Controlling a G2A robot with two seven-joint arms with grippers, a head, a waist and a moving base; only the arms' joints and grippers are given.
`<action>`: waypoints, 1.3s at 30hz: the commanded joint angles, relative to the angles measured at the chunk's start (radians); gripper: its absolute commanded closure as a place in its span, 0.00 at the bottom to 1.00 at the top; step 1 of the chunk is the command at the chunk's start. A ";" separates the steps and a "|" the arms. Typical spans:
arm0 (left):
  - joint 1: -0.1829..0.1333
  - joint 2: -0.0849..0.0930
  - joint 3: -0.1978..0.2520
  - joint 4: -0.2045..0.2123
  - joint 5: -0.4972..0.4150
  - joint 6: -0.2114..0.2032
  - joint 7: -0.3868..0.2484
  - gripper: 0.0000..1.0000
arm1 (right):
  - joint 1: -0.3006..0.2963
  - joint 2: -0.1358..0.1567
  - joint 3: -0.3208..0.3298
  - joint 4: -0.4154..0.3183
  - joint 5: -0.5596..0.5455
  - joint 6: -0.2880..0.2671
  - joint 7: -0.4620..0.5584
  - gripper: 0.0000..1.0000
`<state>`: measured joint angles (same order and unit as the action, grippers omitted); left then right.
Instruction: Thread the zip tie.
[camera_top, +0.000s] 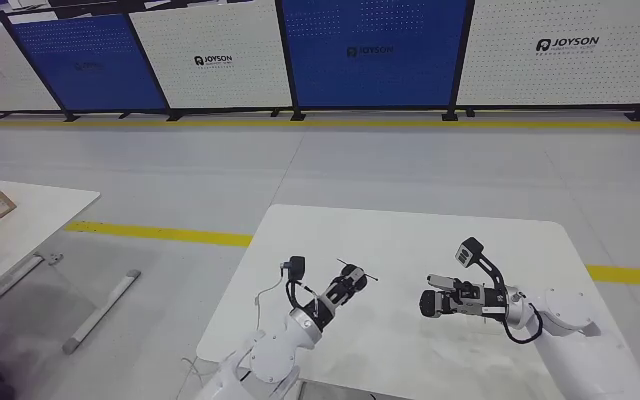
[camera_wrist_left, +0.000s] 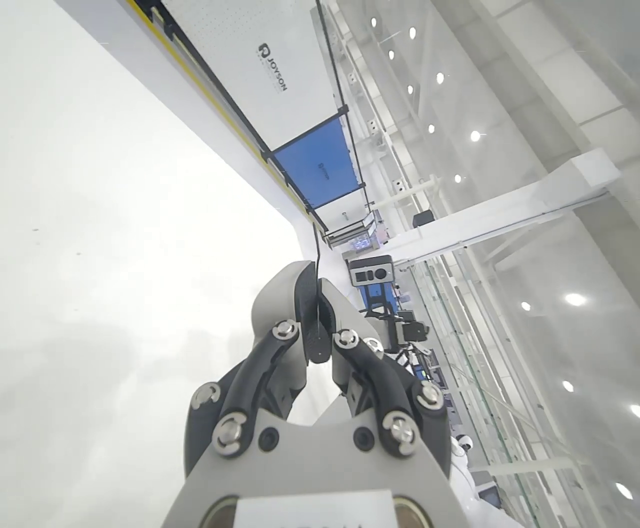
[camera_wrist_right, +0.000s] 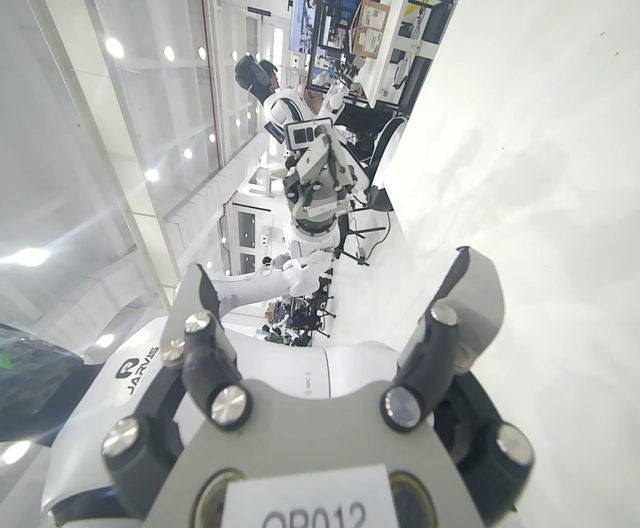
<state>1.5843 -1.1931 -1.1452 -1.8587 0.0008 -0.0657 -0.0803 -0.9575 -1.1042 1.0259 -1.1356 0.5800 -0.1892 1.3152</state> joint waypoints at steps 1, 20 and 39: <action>0.023 0.000 0.001 -0.038 -0.010 -0.054 0.011 1.00 | 0.000 0.000 0.000 0.000 0.000 0.000 0.000 0.00; 0.094 -0.003 0.026 -0.136 0.046 -0.155 0.084 1.00 | 0.000 0.000 0.000 0.000 0.000 0.000 0.000 0.00; -0.017 -0.028 0.138 0.046 0.254 -0.045 0.182 1.00 | 0.000 0.000 0.000 0.000 0.000 0.000 0.000 0.00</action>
<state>1.5668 -1.2213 -1.0075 -1.8129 0.2547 -0.1104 0.1020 -0.9575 -1.1042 1.0259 -1.1356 0.5800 -0.1892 1.3152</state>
